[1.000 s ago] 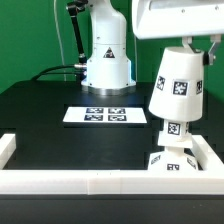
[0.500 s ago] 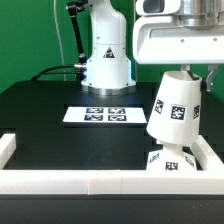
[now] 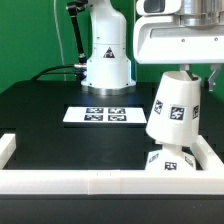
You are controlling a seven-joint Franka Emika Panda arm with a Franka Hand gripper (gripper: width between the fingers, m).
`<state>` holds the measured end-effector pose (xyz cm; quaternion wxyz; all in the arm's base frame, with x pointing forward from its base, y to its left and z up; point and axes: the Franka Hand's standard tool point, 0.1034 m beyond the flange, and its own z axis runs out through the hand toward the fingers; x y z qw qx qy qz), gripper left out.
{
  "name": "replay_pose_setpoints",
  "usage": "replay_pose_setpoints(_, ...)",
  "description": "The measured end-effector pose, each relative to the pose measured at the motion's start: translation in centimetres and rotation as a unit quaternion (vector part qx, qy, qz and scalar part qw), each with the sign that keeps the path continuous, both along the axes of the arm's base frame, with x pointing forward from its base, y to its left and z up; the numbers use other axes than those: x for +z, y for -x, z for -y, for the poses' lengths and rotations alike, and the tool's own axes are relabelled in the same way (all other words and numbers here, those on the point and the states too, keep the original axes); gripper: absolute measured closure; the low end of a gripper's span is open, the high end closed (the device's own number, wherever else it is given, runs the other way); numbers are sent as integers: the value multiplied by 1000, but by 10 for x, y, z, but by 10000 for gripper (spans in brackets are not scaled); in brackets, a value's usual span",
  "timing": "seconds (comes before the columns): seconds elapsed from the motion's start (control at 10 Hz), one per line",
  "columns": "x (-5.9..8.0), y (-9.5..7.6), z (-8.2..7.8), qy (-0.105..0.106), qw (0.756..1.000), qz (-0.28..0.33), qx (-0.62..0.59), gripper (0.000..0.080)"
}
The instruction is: Assemble lamp
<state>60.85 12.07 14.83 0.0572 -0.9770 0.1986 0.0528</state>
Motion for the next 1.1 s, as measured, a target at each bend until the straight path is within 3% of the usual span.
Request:
replay_pose_setpoints(0.2,5,-1,3,-1,1000,3,-3,390)
replay_pose_setpoints(0.3,6,-2,4,-2,1000,4,-4,390)
replay_pose_setpoints(0.4,9,-1,4,-2,1000,-2,-4,210)
replay_pose_setpoints(0.5,11,1,6,-3,1000,-9,-4,134)
replay_pose_setpoints(0.9,25,15,1,0,1000,-25,-12,102)
replay_pose_setpoints(1.1,22,14,4,0,1000,-25,-12,101)
